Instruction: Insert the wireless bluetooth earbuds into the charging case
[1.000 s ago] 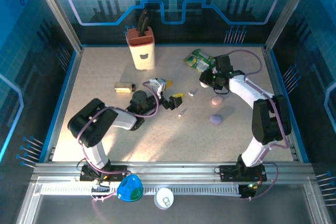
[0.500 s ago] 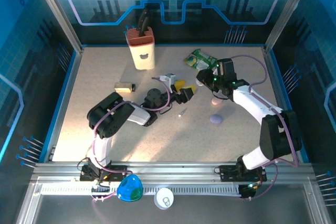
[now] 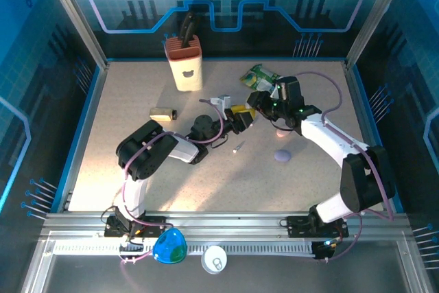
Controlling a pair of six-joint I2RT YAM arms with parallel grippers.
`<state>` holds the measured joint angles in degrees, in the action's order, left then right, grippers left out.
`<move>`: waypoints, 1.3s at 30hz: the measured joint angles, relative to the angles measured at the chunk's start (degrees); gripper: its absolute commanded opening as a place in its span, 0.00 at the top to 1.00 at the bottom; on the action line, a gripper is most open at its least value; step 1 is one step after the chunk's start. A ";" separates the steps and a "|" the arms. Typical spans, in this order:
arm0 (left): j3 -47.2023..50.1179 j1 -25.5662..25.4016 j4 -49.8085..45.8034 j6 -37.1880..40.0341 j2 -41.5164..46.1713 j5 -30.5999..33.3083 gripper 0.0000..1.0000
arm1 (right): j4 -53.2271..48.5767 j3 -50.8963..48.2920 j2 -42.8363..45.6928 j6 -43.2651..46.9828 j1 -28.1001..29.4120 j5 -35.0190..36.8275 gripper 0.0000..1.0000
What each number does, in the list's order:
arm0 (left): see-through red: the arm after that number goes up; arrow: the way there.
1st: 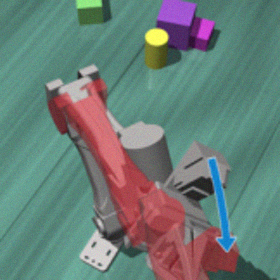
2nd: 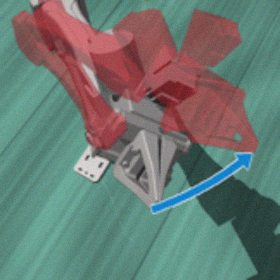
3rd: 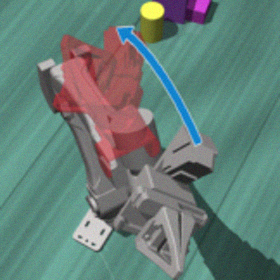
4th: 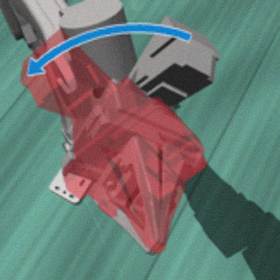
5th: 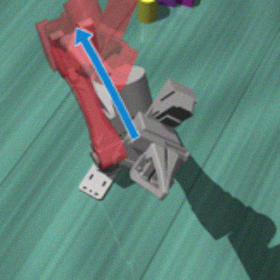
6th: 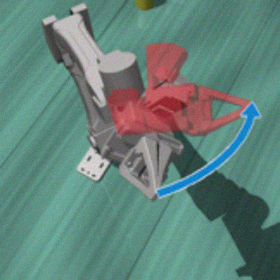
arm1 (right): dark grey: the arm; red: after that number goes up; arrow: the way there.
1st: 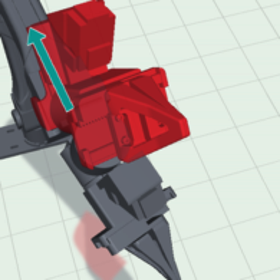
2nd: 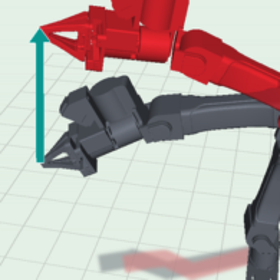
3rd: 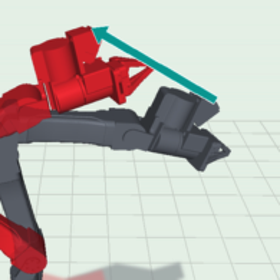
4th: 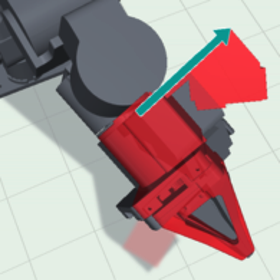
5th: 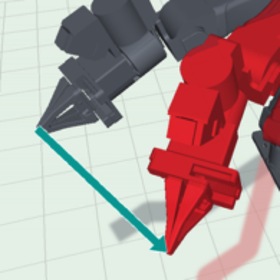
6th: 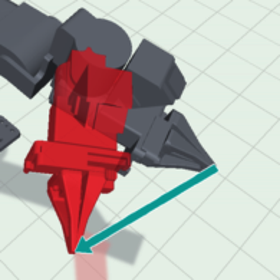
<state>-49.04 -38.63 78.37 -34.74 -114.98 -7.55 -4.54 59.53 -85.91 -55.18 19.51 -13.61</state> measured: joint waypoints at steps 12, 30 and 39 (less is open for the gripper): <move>0.00 0.31 0.39 -0.85 -0.11 0.17 0.81 | 0.50 0.02 0.81 -1.01 1.16 -2.38 0.56; 10.10 7.56 0.39 15.96 8.02 -24.70 0.84 | -1.60 -2.67 12.22 25.99 -1.14 -9.51 0.31; 12.26 14.08 0.44 17.75 14.25 -46.97 0.86 | -21.57 2.51 14.56 60.54 4.72 -17.51 0.38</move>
<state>-36.77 -24.56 78.81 -16.99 -100.73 -54.52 -26.11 62.04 -71.35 5.37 24.23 -31.11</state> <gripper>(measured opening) 0.215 0.645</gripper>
